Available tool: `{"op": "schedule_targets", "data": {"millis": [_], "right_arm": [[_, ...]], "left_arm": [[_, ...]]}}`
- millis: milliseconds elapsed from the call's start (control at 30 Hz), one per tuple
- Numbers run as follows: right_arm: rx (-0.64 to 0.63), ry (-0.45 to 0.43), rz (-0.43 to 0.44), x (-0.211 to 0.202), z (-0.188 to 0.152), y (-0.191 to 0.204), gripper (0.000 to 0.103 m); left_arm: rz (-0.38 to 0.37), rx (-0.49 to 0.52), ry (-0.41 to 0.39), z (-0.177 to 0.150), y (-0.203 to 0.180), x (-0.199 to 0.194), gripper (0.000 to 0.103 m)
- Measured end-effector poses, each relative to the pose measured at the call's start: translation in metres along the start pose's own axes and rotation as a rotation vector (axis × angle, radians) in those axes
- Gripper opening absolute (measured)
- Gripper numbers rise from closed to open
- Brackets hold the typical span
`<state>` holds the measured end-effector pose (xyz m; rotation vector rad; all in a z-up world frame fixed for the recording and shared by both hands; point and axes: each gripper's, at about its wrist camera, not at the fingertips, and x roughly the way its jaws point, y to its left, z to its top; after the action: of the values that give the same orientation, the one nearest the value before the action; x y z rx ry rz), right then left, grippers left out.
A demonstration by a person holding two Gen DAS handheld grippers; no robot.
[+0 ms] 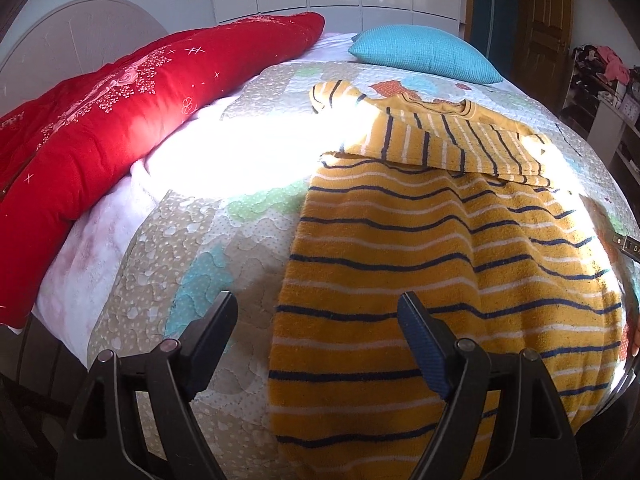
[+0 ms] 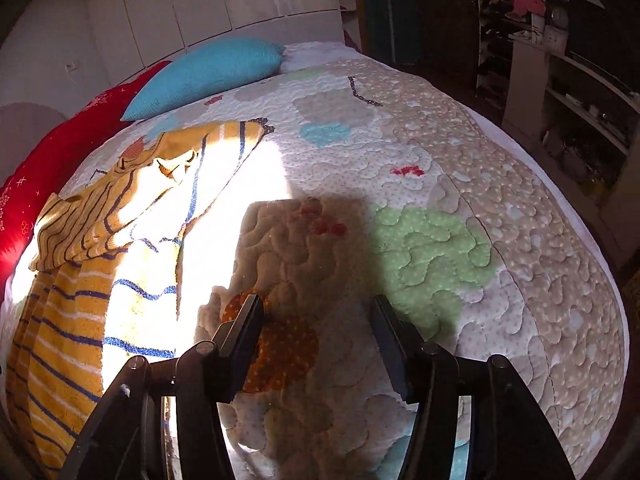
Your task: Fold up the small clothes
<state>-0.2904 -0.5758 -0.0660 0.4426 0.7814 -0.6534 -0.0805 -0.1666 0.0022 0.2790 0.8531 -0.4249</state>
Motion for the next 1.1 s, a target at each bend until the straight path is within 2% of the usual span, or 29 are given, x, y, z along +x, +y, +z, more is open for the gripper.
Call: {"op": "schedule_targets", "data": {"millis": [267,433,500,567,667,733,867,1000,1100], "right_arm": [[-0.018,0.0,-0.001,-0.013,-0.026,0.012,0.07],[-0.041,0.01,0.018,-0.029,-0.046,0.021,0.072],[-0.045,0.024,0.069,-0.039,-0.053,0.024,0.073],[-0.021,0.048,0.193,-0.051,-0.061,0.025,0.074],[0.059,0.108,0.434,-0.062,-0.079,0.027,0.074],[0.096,0.157,0.542,-0.063,-0.095,0.034,0.074],[0.105,0.16,0.594,-0.067,-0.118,0.046,0.074],[0.182,0.202,0.699,-0.064,-0.126,0.045,0.074],[0.203,0.23,0.742,-0.06,-0.132,0.043,0.074]], "left_arm": [[0.014,-0.012,0.028,-0.009,0.009,0.005,0.081],[-0.008,-0.041,0.053,-0.014,0.016,0.009,0.081],[-0.036,-0.064,0.065,-0.016,0.022,0.009,0.081],[-0.07,-0.098,0.072,-0.02,0.034,0.007,0.081],[-0.141,-0.181,0.077,-0.027,0.06,0.002,0.081],[-0.211,-0.252,0.086,-0.034,0.078,-0.001,0.081],[-0.388,-0.352,0.107,-0.053,0.093,-0.002,0.081],[-0.514,-0.345,0.102,-0.071,0.083,-0.003,0.081],[-0.612,-0.335,0.107,-0.081,0.067,-0.002,0.081]]}}
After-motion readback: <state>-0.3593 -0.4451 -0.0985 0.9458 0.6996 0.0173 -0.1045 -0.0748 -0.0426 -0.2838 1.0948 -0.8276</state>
